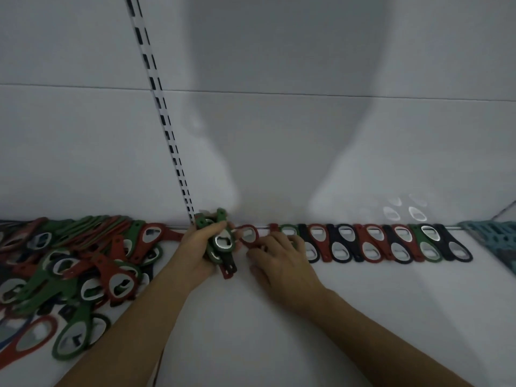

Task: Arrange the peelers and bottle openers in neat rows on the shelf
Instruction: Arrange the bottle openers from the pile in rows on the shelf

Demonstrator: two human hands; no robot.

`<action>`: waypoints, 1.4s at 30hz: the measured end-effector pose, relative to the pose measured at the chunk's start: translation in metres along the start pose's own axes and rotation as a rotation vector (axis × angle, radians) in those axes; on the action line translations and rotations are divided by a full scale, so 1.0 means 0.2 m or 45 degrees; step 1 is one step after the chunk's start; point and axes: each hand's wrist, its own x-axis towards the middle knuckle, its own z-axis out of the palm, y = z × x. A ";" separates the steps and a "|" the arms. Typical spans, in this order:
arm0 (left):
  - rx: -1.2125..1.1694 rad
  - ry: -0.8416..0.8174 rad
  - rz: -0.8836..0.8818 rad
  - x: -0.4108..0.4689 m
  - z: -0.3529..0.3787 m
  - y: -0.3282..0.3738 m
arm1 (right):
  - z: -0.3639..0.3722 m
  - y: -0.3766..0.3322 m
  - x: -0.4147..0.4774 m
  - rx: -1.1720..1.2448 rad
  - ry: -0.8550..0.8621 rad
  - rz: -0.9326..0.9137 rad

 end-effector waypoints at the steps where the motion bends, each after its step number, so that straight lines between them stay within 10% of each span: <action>1: -0.034 -0.032 -0.016 0.00 0.00 0.00 | 0.01 0.01 -0.01 -0.006 0.018 0.005; 8: -0.113 -0.134 -0.060 -0.03 0.00 0.00 | 0.01 -0.03 -0.01 0.158 0.064 0.164; 15: 0.126 -0.128 -0.047 -0.08 0.02 0.02 | -0.09 -0.09 0.14 1.455 0.124 0.641; 20: 0.500 0.022 0.154 -0.09 -0.04 0.05 | -0.09 -0.10 0.20 1.434 0.151 0.857; 24: 1.479 -0.016 0.748 -0.05 -0.18 0.11 | -0.05 -0.10 0.19 1.278 0.047 0.904; 29: 2.243 -0.291 0.866 -0.06 -0.20 0.05 | 0.03 -0.12 0.21 0.831 0.001 0.873; 36: 2.406 -0.403 0.941 -0.04 -0.17 0.02 | 0.03 0.05 0.05 0.077 0.089 0.529; 42: 2.442 -0.469 0.940 -0.01 -0.11 0.02 | 0.09 0.09 0.00 0.076 0.058 0.554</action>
